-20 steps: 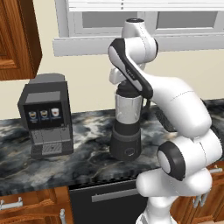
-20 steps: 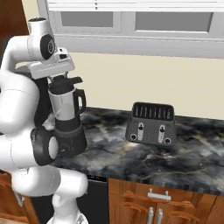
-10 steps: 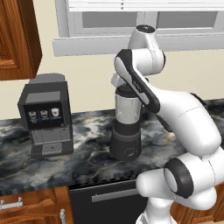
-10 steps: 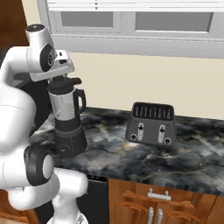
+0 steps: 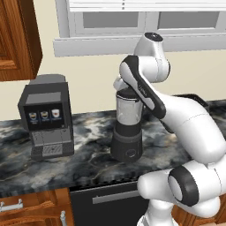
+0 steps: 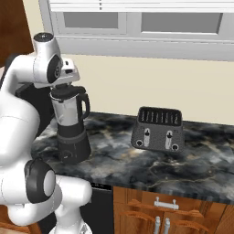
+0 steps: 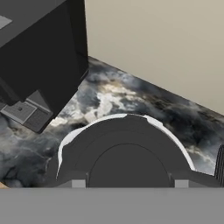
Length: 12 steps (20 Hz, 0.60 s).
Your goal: Open the blender lid, put the pear in the blender, close the lid, and start the blender.
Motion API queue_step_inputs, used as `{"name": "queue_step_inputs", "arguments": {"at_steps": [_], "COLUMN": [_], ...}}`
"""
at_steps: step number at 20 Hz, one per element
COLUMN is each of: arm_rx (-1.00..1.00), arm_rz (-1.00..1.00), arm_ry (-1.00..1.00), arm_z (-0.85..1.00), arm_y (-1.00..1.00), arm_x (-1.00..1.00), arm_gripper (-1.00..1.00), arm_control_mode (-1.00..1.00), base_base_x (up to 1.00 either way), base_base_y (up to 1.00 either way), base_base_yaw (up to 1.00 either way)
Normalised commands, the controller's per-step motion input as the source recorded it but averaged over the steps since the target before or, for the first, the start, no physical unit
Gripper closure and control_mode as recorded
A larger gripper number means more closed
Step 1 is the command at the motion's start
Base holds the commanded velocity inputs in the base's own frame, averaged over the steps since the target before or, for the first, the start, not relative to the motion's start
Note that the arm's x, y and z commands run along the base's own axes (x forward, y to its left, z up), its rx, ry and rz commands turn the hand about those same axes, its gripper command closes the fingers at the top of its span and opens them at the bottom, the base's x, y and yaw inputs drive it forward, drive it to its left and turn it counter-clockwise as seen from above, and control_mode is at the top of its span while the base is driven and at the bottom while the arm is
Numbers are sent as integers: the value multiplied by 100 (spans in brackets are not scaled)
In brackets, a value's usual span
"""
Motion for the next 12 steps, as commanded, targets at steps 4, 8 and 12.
{"name": "queue_step_inputs", "arguments": {"at_steps": [4, 8, 12], "arm_rx": [2, 0, 0], "arm_rz": [-2, -2, -2], "arm_ry": [0, 0, -1], "arm_z": [-31, -48, -27], "arm_y": [-4, -1, -2], "arm_x": [0, 0, 0], "arm_gripper": [100, 100, -100], "arm_control_mode": [-100, -100, -100], "base_base_x": [0, 0, 0], "base_base_y": [0, 0, 0], "base_base_yaw": [0, 0, 0]}}
